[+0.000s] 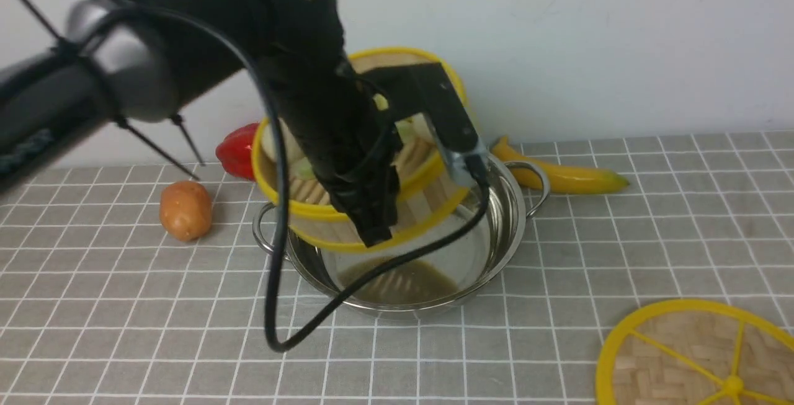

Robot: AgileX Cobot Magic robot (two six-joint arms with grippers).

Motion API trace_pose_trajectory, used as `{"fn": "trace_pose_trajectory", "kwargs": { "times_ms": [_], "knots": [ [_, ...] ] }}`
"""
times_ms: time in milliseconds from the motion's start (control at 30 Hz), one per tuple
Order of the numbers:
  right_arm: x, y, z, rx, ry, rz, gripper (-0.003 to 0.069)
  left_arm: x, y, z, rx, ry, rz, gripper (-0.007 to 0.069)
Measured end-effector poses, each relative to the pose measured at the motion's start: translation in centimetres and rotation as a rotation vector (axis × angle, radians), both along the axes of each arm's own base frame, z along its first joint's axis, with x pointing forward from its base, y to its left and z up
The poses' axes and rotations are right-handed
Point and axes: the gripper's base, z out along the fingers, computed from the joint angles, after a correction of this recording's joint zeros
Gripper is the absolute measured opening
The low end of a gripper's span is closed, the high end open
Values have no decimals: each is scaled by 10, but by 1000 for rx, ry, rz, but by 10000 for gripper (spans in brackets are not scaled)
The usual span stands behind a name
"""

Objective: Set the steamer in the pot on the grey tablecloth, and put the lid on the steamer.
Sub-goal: 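Place the bamboo steamer basket with dumplings into the steel pot with the left gripper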

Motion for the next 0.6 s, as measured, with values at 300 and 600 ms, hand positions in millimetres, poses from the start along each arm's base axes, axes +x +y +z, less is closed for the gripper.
{"fn": "trace_pose_trajectory", "kwargs": {
  "times_ms": [300, 600],
  "knots": [
    [0, 0, 0, 0, 0, 0, 242, 15, -8, -42, 78, 69, -60, 43],
    [0, 0, 0, -3, 0, 0, 242, 19, -16, -62, 96, 101, -112, 43]
  ]
}}
